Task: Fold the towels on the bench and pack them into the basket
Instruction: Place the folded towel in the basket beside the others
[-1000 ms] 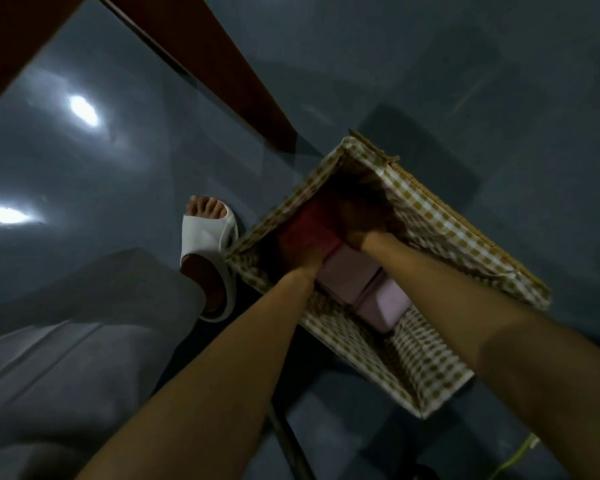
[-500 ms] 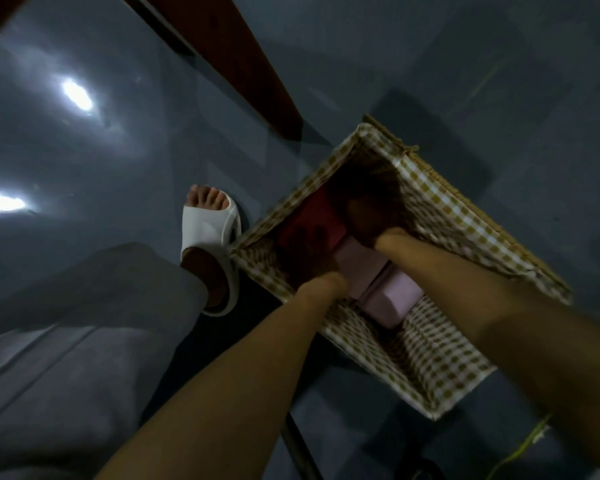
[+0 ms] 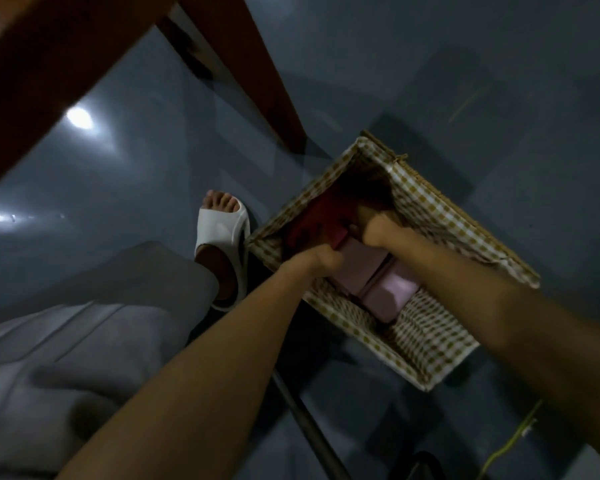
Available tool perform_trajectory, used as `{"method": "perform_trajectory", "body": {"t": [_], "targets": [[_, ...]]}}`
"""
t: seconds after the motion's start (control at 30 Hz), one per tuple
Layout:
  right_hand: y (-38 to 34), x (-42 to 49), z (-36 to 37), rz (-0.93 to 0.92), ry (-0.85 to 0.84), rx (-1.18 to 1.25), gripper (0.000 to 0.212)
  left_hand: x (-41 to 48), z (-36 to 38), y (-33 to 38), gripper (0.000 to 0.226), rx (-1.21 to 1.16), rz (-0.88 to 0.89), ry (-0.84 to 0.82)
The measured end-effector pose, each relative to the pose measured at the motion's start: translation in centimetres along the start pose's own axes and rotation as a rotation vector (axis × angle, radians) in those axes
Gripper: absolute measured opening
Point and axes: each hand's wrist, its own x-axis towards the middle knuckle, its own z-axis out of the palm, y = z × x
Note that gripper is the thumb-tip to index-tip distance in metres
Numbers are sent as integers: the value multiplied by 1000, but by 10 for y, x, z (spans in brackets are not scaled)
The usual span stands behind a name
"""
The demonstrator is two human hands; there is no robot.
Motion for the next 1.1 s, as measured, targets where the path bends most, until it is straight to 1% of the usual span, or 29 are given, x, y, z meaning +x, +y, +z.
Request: {"method": "perform_trajectory", "body": {"t": [0.03, 0.07, 0.1, 0.17, 0.23, 0.33, 0.43, 0.53, 0.7, 0.77, 0.93, 1.0, 1.1], "targets": [[-7, -9, -10, 1, 37, 51, 43, -10, -1, 3, 58, -56, 6, 13], [-10, -16, -16, 15, 68, 49, 44, -17, -2, 2, 60, -76, 27, 61], [-17, -26, -26, 28, 95, 56, 48, -31, -6, 3, 63, -103, 57, 122], [-30, -41, -42, -13, 134, -6, 59, -56, -17, 0, 64, -127, 128, 224], [-44, -56, -57, -15, 140, -70, 59, -80, -30, -7, 57, -132, 125, 296], [-70, -72, -81, -69, 228, -90, 48, -115, -57, -18, 42, -147, 173, 450], [-104, -89, -112, -165, 323, -54, 57, -161, -89, -21, 47, -29, 228, 570], [-146, -114, -148, -259, 378, -50, 49, -204, -118, -21, 44, 144, 290, 657], [-212, -143, -199, -407, 507, -62, 42, -282, -163, -25, 38, 373, 371, 936], [-239, -148, -217, -452, 551, -77, 41, -314, -181, -33, 35, 422, 366, 1026], [-329, -153, -249, -578, 659, -89, 39, -383, -222, -75, 42, 478, 285, 1230], [-370, -150, -254, -625, 695, -91, 41, -404, -230, -102, 41, 444, 242, 1279], [-430, -145, -252, -702, 666, -99, 44, -433, -232, -149, 41, 394, 173, 1307]]}}
